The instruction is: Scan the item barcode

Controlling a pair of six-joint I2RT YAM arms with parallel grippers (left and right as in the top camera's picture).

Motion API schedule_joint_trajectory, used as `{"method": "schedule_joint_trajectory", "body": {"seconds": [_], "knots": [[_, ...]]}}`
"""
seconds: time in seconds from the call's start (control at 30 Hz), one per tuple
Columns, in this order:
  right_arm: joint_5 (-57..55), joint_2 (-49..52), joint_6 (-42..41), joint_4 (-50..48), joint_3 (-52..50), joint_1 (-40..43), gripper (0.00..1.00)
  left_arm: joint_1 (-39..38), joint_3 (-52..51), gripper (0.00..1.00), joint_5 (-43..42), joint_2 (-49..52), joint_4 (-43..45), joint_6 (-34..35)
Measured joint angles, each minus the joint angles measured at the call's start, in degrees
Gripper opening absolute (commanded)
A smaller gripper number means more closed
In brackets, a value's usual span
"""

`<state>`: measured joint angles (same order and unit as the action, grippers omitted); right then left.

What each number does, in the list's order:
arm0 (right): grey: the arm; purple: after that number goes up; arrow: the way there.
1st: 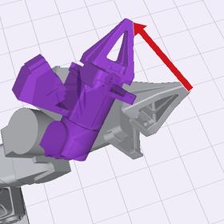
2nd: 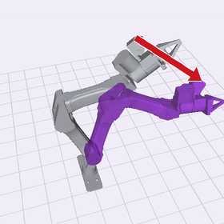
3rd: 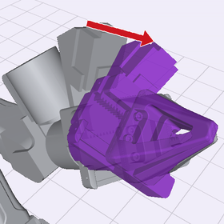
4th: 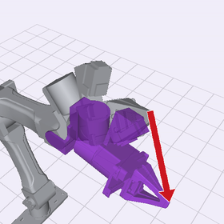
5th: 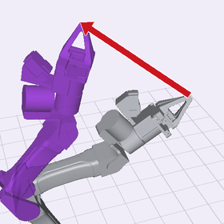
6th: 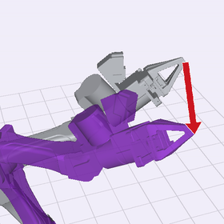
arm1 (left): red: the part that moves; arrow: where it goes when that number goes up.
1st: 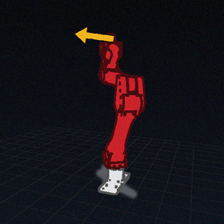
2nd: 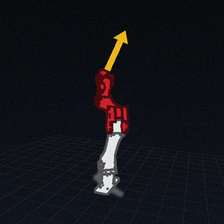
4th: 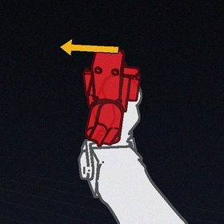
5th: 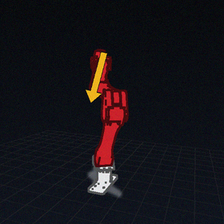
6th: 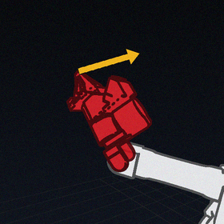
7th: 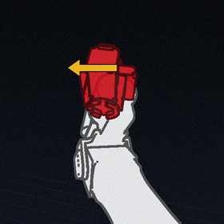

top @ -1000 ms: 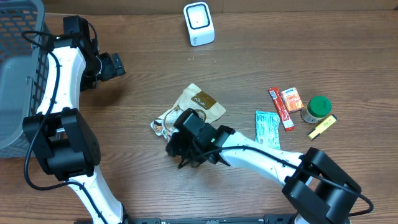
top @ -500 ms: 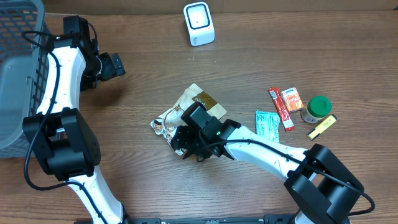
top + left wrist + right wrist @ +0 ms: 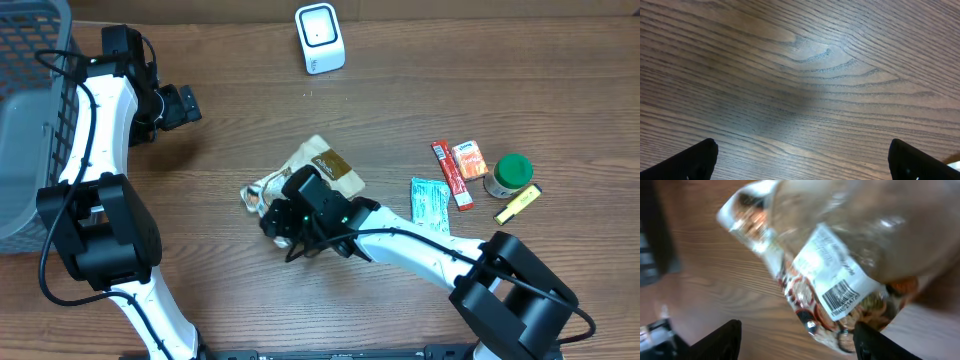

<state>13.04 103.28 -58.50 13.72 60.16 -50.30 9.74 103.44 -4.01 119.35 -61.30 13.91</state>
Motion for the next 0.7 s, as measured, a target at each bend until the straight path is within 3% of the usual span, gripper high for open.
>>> {"method": "schedule_joint_trajectory", "body": {"seconds": [0.1, 0.23, 0.33, 0.4, 0.47, 0.7], "knots": [[-0.31, 0.17, -0.02, -5.16, -0.02, -0.04, 0.73, 0.0, 0.0, 1.0, 0.0, 0.0, 0.0, 0.0], [-2.4, 0.17, -0.09, -9.31, -0.02, -0.04, 0.86, 0.0, 0.0, 1.0, 0.0, 0.0, 0.0, 0.0], [-4.39, 0.17, 0.48, -10.19, -0.02, 0.02, 0.89, 0.0, 0.0, 1.0, 0.0, 0.0, 0.0, 0.0], [-4.68, 0.17, 2.21, -10.19, -0.02, 0.13, 0.88, 0.0, 0.0, 1.0, 0.0, 0.0, 0.0, 0.0], [-3.43, 0.15, 6.62, -10.19, -0.02, 0.66, 0.81, 0.0, 0.0, 1.0, 0.0, 0.0, 0.0, 0.0], [-0.79, -4.22, 16.94, -2.03, 0.04, 5.95, 0.81, 0.0, 0.0, 0.99, 0.0, 0.0, 0.02, 0.0]]}}
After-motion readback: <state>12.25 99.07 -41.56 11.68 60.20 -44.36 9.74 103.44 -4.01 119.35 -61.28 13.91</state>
